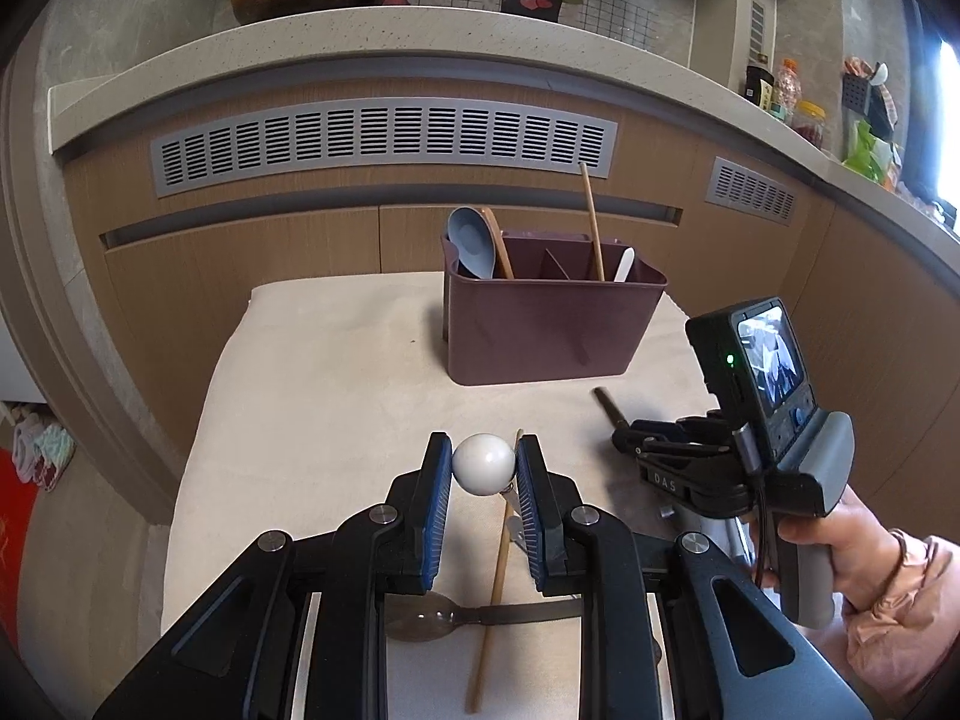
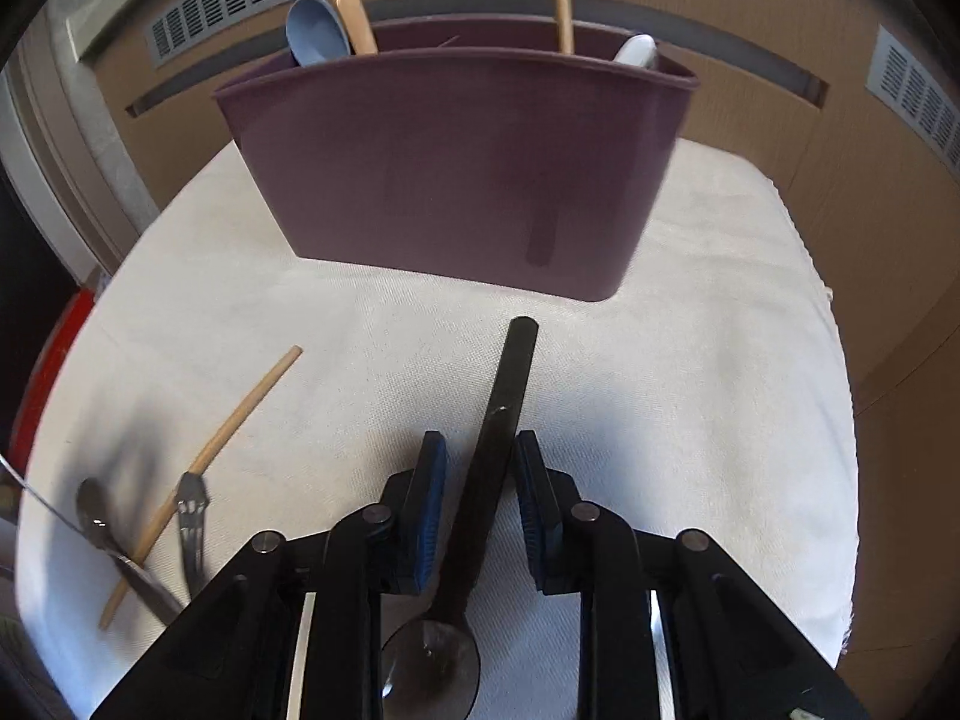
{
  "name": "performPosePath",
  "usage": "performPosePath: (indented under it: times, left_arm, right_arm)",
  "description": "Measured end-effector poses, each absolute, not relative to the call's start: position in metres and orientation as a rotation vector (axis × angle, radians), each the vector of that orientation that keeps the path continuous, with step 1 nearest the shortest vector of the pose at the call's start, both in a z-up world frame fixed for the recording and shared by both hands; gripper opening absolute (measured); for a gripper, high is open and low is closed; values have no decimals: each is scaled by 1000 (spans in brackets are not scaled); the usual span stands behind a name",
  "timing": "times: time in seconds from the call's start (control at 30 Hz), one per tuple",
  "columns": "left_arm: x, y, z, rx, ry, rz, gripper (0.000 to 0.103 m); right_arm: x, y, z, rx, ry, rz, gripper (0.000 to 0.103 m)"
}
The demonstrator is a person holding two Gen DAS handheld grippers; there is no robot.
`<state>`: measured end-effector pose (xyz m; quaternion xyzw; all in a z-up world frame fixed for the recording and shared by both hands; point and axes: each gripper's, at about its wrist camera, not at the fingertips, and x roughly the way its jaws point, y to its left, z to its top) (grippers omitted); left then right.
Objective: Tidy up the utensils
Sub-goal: 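Lower both utensils into the caddy and open both tools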
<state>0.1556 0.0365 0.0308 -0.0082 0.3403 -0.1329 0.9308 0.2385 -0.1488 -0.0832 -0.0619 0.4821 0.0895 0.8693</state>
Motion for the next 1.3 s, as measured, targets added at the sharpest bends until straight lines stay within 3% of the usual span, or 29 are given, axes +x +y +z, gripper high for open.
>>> performPosePath:
  times: [0.4,0.8,1.03,1.3]
  left_arm:
    - [151,21,66,12,630,-296,23]
    - [199,-8,211,109,300,-320,23]
    - [264,-11,209,112,286,-310,23]
    - [337,-13,134,68,432,-326,23]
  right_arm:
    - [162,-186,5,0,759,246,10]
    - [201,-199,183,6,213,194,11]
    - [263,-196,172,19,225,174,11]
    - [327,-188,99,10,353,169,11]
